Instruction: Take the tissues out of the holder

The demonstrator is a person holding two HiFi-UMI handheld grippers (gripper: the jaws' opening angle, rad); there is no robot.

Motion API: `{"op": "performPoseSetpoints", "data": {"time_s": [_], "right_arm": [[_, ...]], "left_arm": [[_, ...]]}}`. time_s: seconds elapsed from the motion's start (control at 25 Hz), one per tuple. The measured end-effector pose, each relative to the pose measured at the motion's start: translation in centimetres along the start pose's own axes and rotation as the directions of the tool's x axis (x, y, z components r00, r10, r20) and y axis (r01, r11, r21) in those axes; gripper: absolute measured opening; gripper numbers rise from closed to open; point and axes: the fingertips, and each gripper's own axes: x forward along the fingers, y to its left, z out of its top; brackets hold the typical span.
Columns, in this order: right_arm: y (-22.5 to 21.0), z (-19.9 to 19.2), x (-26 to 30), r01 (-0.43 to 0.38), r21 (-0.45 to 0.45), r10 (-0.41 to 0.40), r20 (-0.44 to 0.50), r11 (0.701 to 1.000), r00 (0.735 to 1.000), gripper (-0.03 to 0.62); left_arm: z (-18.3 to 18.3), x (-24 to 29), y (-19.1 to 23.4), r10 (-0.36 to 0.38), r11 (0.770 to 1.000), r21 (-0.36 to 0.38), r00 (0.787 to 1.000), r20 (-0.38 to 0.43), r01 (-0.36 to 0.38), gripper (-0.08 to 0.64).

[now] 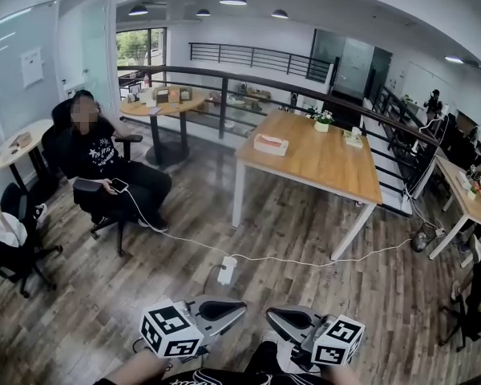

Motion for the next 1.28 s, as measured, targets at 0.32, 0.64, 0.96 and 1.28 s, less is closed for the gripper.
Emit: {"op": "performPoseSetpoints", "data": {"time_s": [0.32, 0.64, 0.96, 1.28], "right_arm": [[-7.0, 2.0, 0.2, -0.015, 0.019, 0.015, 0.013, 1.000, 1.000, 0.017], [-18.1, 4.6, 1.3, -0.032, 0.054, 0.032, 0.001, 0.998, 0.999, 0.017], [-30.9, 8.1, 2.9, -0.055, 0.103, 0.056, -0.007, 0.993, 0.998, 0.017], [-43.2, 11.4, 1.6, -0.049, 0.136, 0.052, -0.017, 0.990, 0.998, 0.017]], "left_arm": [[1.5, 5.2, 4.2, 0.014, 1.000, -0.002, 0.999, -0.030, -0.014, 0.014], [3.6, 13.0, 12.0, 0.035, 0.998, -0.042, 0.999, -0.038, -0.036, 0.014], [6.3, 21.1, 21.3, 0.092, 0.990, -0.098, 0.994, -0.063, -0.098, 0.014], [9.4, 31.6, 28.1, 0.093, 0.987, -0.121, 0.992, -0.084, -0.103, 0.014]]}}
